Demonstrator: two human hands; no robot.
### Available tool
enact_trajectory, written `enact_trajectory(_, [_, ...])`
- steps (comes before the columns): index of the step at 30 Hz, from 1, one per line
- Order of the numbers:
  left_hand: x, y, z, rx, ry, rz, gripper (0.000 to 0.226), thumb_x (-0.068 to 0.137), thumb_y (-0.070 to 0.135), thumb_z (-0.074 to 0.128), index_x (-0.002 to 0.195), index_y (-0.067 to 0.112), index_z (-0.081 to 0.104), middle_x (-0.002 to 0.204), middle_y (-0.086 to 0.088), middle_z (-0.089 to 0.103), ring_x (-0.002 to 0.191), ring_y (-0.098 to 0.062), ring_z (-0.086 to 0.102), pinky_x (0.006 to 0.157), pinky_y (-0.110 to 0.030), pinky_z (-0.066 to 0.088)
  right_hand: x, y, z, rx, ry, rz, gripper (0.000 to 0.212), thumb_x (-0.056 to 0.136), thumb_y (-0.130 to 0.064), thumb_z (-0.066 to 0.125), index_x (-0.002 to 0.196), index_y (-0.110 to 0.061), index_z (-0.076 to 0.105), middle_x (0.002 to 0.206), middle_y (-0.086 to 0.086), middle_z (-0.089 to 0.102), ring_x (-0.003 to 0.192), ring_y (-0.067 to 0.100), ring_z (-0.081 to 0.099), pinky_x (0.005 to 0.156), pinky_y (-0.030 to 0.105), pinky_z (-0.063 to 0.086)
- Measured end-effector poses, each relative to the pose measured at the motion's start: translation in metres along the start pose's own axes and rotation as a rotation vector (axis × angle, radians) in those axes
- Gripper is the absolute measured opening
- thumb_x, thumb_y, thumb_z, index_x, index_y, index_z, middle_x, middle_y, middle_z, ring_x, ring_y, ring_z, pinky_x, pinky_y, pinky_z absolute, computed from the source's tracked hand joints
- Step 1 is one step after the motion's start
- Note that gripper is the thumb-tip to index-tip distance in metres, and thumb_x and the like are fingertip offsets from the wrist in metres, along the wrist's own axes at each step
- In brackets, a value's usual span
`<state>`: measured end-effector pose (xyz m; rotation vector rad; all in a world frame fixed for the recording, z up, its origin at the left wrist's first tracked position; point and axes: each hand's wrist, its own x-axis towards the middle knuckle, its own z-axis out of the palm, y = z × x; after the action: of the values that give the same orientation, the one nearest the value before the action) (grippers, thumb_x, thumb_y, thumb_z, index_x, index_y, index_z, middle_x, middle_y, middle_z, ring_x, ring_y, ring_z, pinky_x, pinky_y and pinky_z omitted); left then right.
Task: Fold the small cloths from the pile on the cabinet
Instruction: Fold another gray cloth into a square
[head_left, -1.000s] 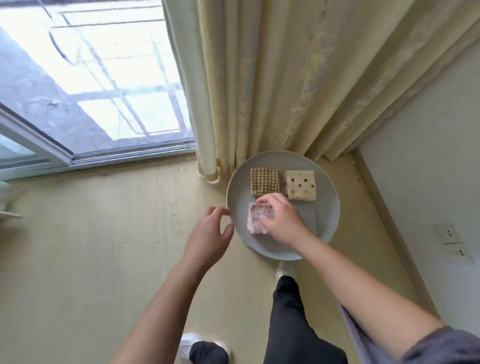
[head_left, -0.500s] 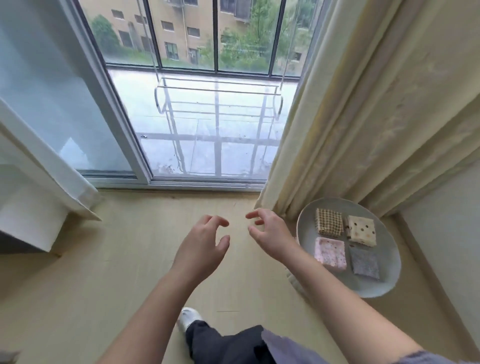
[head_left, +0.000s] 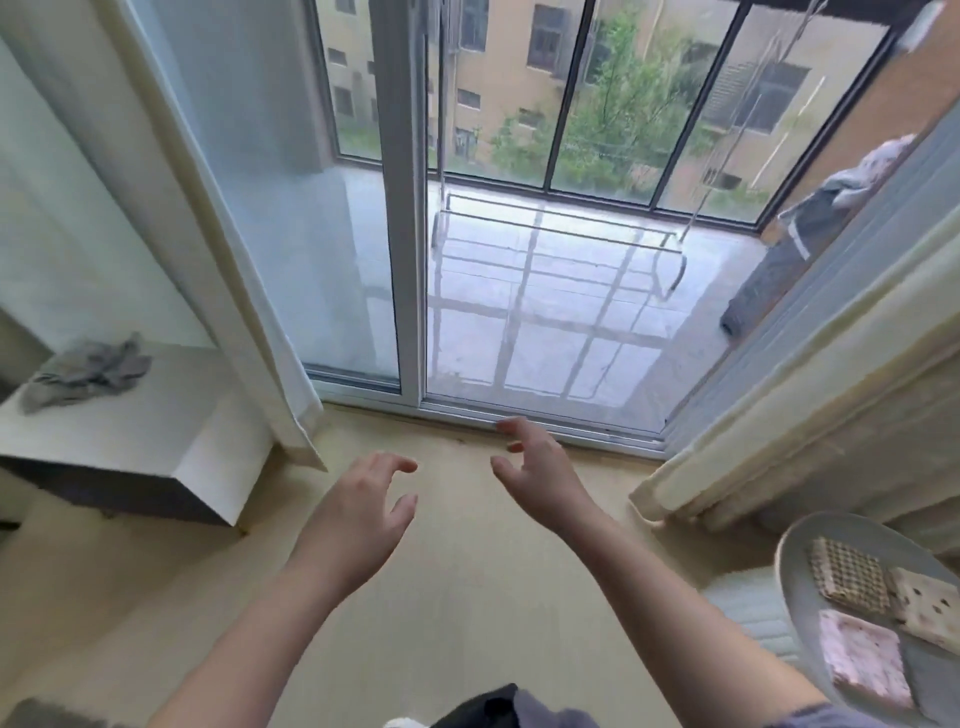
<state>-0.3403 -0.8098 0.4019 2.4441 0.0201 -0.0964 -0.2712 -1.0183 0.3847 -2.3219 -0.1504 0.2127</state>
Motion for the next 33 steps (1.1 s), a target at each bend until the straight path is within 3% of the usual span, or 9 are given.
enact_trajectory(9, [0.068, -0.148, -0.118, -0.112, -0.014, 0.027, 0.02, 0.093, 0.021, 0.059, 0.113, 0.024, 0.059, 0.113, 0.012, 0.054, 0.103, -0.01, 0.056, 0.089, -0.034, 0.048, 0.085, -0.121, 0.134, 0.059, 0.082, 0.022, 0.038, 0.089, -0.012, 0.059, 0.126, -0.019, 0.056, 0.124, -0.004, 0.059, 0.103, 0.013, 0.059, 0.091, 0.028, 0.047])
enact_trajectory(13, [0.09, -0.214, -0.179, -0.113, -0.073, 0.062, 0.019, 0.095, 0.022, 0.056, 0.113, 0.023, 0.058, 0.112, 0.013, 0.054, 0.103, -0.009, 0.055, 0.089, -0.032, 0.046, 0.106, -0.177, 0.197, 0.092, 0.124, 0.092, 0.036, 0.089, -0.011, 0.059, 0.124, -0.021, 0.057, 0.123, -0.005, 0.06, 0.099, 0.01, 0.06, 0.084, 0.021, 0.046])
enact_trajectory(20, [0.156, -0.338, -0.245, -0.133, -0.072, -0.051, 0.013, 0.094, 0.018, 0.057, 0.105, 0.016, 0.063, 0.104, 0.004, 0.056, 0.092, -0.016, 0.058, 0.077, -0.025, 0.039, 0.175, -0.258, 0.291, 0.077, 0.105, 0.144, 0.035, 0.089, -0.011, 0.059, 0.123, -0.018, 0.057, 0.121, -0.001, 0.061, 0.1, 0.015, 0.061, 0.088, 0.028, 0.049])
enact_trajectory(26, [0.218, -0.452, -0.287, -0.139, -0.079, -0.226, 0.014, 0.095, 0.02, 0.055, 0.106, 0.017, 0.062, 0.108, 0.0, 0.058, 0.097, -0.018, 0.057, 0.082, -0.03, 0.045, 0.273, -0.298, 0.373, 0.031, -0.012, 0.184, 0.035, 0.09, -0.012, 0.058, 0.124, -0.014, 0.058, 0.122, -0.001, 0.061, 0.1, 0.015, 0.061, 0.082, 0.02, 0.041])
enact_trajectory(33, [0.269, -0.584, -0.338, -0.094, -0.123, -0.441, 0.016, 0.097, 0.019, 0.053, 0.109, 0.013, 0.062, 0.11, -0.005, 0.064, 0.095, -0.02, 0.059, 0.08, -0.029, 0.044, 0.386, -0.358, 0.496, -0.002, -0.265, 0.218, 0.036, 0.089, -0.014, 0.056, 0.125, -0.016, 0.058, 0.119, 0.001, 0.061, 0.097, 0.016, 0.06, 0.091, 0.031, 0.049])
